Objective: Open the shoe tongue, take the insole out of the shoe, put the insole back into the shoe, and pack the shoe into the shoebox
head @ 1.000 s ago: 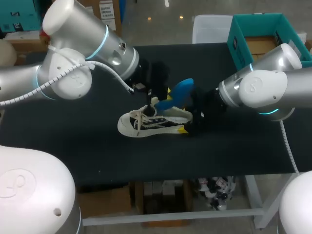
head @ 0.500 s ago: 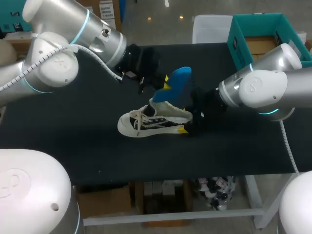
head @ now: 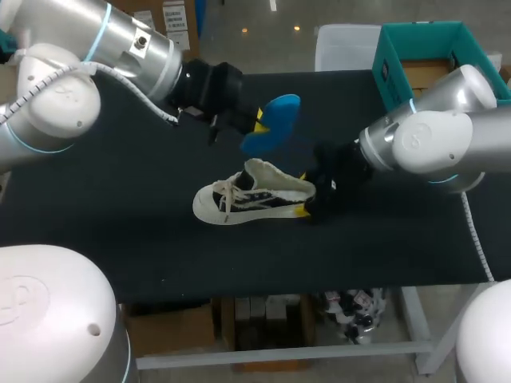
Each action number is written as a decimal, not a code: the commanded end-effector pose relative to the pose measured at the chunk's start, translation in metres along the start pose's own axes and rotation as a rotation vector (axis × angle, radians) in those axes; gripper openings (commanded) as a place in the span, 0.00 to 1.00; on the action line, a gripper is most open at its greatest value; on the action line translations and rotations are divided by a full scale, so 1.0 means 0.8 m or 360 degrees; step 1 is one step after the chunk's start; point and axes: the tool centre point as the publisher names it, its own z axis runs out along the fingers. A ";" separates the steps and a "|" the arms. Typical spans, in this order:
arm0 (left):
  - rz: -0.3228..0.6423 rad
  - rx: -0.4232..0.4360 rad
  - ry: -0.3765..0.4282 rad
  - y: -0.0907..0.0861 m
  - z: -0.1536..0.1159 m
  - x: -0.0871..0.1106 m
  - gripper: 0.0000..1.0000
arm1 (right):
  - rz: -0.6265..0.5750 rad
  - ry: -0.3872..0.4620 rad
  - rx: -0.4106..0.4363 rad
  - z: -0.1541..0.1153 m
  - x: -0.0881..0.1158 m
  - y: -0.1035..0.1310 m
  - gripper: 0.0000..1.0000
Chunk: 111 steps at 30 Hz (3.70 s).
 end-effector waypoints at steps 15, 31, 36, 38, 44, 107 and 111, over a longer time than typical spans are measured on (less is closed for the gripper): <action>-0.0075 0.0038 -0.0123 0.034 -0.084 0.031 0.00 | -0.0100 -0.0124 0.0319 -0.075 -0.009 0.051 1.00; -0.0371 -0.0111 -0.0244 0.114 -0.140 0.044 0.00 | -0.0214 -0.0345 0.0810 -0.042 0.006 0.101 1.00; -0.0444 -0.0131 -0.0274 0.134 -0.155 0.050 0.00 | -0.0238 -0.0396 0.0899 -0.033 0.014 0.108 1.00; -0.0468 -0.0159 -0.0288 0.141 -0.159 0.053 0.00 | -0.0240 -0.0411 0.0940 -0.031 0.016 0.110 1.00; -0.0531 -0.0201 -0.0315 0.159 -0.169 0.063 0.00 | -0.0257 -0.0392 0.1010 -0.023 0.017 0.119 1.00; 0.0108 -0.0106 -0.0089 0.199 -0.181 0.051 0.00 | 0.0934 -0.0361 0.1047 -0.062 -0.034 0.105 0.00; 0.0231 -0.0071 -0.0054 0.190 -0.169 0.036 0.00 | 0.1032 -0.0352 0.1018 -0.057 -0.026 0.102 0.00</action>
